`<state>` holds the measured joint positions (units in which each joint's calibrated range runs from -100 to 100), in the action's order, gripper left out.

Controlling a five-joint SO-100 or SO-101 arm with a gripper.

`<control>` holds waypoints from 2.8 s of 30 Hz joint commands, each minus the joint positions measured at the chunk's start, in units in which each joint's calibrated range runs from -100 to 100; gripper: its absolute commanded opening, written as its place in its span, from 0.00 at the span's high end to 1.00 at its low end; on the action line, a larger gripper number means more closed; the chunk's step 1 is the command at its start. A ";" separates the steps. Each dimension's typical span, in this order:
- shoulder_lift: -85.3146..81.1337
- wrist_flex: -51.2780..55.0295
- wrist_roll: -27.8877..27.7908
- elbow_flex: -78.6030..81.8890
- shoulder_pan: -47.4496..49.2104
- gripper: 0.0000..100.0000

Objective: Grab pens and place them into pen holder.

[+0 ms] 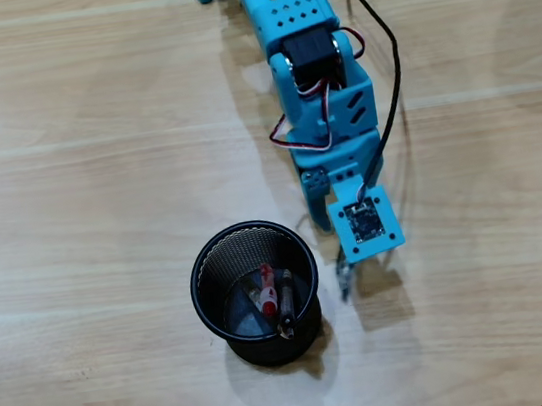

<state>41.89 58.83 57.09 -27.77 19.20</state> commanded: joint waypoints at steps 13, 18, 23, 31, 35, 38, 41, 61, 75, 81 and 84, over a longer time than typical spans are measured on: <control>0.79 -1.38 0.87 -2.18 0.51 0.95; 0.19 -1.20 0.92 -2.36 0.14 0.98; -2.44 -1.20 0.40 -3.90 0.05 0.98; -14.16 -1.56 -2.69 -4.08 -1.05 0.98; -19.85 -1.74 -4.73 -3.45 -2.05 0.98; -23.50 -1.92 -7.14 -3.90 -3.06 0.98; -26.98 -2.02 -8.76 -4.08 -3.88 0.98; -43.20 -56.32 -7.82 29.76 -10.92 0.98; -37.60 -78.83 -5.41 41.35 -17.42 0.98; -33.10 -78.92 -4.05 41.08 -18.06 0.98; -29.95 -82.20 -4.05 39.54 -18.06 0.98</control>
<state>10.88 -19.90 52.72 14.11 1.57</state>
